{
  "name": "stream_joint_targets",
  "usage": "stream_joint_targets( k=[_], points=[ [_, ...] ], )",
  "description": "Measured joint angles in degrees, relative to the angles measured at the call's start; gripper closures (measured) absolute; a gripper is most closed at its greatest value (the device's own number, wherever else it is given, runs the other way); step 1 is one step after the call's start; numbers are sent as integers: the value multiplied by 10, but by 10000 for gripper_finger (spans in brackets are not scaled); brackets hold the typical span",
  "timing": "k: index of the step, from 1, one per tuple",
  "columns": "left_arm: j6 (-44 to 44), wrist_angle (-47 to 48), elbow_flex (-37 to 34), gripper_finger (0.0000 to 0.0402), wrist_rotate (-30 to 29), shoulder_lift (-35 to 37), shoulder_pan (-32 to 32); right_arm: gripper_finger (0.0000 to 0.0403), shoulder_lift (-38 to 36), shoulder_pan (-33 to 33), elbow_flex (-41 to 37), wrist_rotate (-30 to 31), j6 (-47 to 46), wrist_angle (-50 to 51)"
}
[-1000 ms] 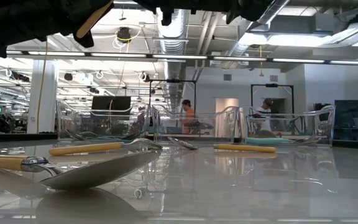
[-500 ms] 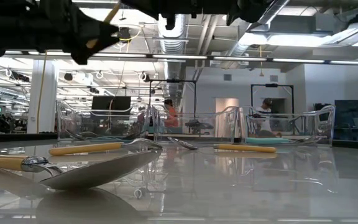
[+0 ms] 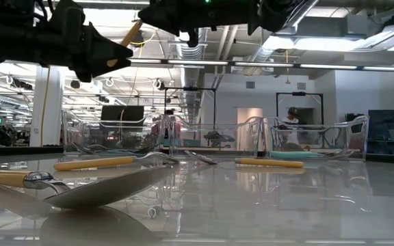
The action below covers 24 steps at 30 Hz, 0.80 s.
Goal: Sort silverware by color (type)
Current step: Put the middle left yellow spoon into the top center transparent bin
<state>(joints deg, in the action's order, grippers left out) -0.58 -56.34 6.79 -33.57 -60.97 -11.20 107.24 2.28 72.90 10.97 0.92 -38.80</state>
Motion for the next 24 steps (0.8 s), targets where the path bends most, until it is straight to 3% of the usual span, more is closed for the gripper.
stream_joint_targets(
  k=[5,12,19,24],
  points=[
    [-12,-1,0,184,-37,0,0,362,-12,2,0,1,12,-7],
    [-20,17,0,184,-38,0,-2,362,-43,4,1,18,18,32],
    [-53,53,0,184,-93,0,-1,362,-69,10,3,188,43,142],
    [-78,83,0,184,-92,0,-1,362,-64,52,1,214,-31,199]
  ],
)
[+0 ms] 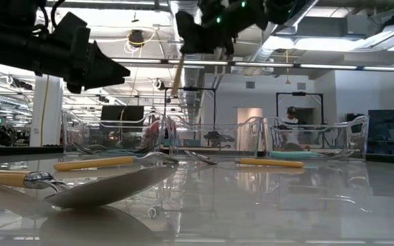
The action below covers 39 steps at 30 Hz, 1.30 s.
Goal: Sort silverware by color (type)
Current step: Put the middle left yellow spoon into the top center transparent bin
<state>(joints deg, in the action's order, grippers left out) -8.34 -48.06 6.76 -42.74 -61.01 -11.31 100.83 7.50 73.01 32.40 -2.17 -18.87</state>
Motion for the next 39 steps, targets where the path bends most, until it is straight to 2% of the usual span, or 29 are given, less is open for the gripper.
stream_joint_targets(
  k=[7,14,17,26,39],
  points=[
    [-12,2,0,184,0,0,0,362,18,36,-1,-4,-50,98],
    [-12,12,0,184,-1,0,0,362,16,38,1,49,7,128],
    [-12,12,0,184,-1,0,0,362,16,41,24,67,31,184],
    [-12,12,0,184,-1,0,0,362,16,66,79,69,42,299],
    [-20,11,0,184,-1,0,0,362,33,80,81,84,37,322]
  ],
)
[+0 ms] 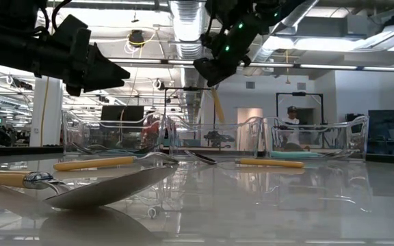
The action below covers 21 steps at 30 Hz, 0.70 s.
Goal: Sort silverware by color (type)
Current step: Put the middle left yellow spoon into the top center transparent bin
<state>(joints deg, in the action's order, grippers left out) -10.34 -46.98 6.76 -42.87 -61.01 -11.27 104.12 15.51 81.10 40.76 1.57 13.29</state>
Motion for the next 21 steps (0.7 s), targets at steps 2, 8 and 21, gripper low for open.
stream_joint_targets(
  k=[2,8,21],
  points=[
    [0,0,0,184,0,0,0,362,14,0,-3,2,0,20],
    [-5,3,0,184,2,0,0,362,75,-13,10,79,46,13],
    [-8,12,0,184,2,0,0,362,162,-21,128,43,80,177]
  ],
)
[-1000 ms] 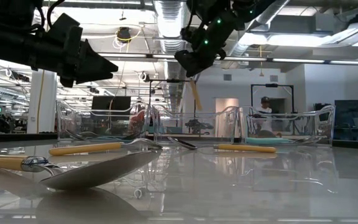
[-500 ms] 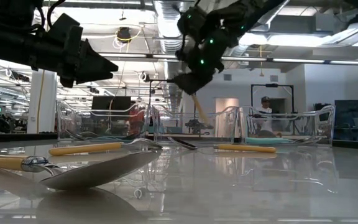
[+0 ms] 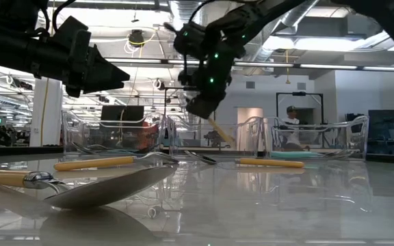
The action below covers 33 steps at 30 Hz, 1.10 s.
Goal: Sort silverware by color (type)
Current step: Put the middle left yellow spoon into the top center transparent bin, then put the middle right yellow spoon into the top center transparent bin
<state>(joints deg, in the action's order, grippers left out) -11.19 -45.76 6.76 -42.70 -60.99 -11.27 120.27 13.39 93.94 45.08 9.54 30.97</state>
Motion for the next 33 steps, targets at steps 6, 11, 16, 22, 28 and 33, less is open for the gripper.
stream_joint_targets(
  k=[6,11,16,22,28,33],
  points=[
    [-16,5,0,184,1,0,0,362,34,4,16,-5,9,53],
    [-17,5,0,184,3,0,0,360,35,10,17,-38,17,67],
    [-17,5,0,184,3,0,0,342,26,22,17,-93,24,65],
    [-17,5,0,184,3,0,0,325,27,36,17,-191,26,66],
    [-17,13,0,184,3,0,0,307,26,41,16,-220,26,62],
    [-17,14,0,184,3,0,0,262,16,41,16,-213,40,61]
  ],
)
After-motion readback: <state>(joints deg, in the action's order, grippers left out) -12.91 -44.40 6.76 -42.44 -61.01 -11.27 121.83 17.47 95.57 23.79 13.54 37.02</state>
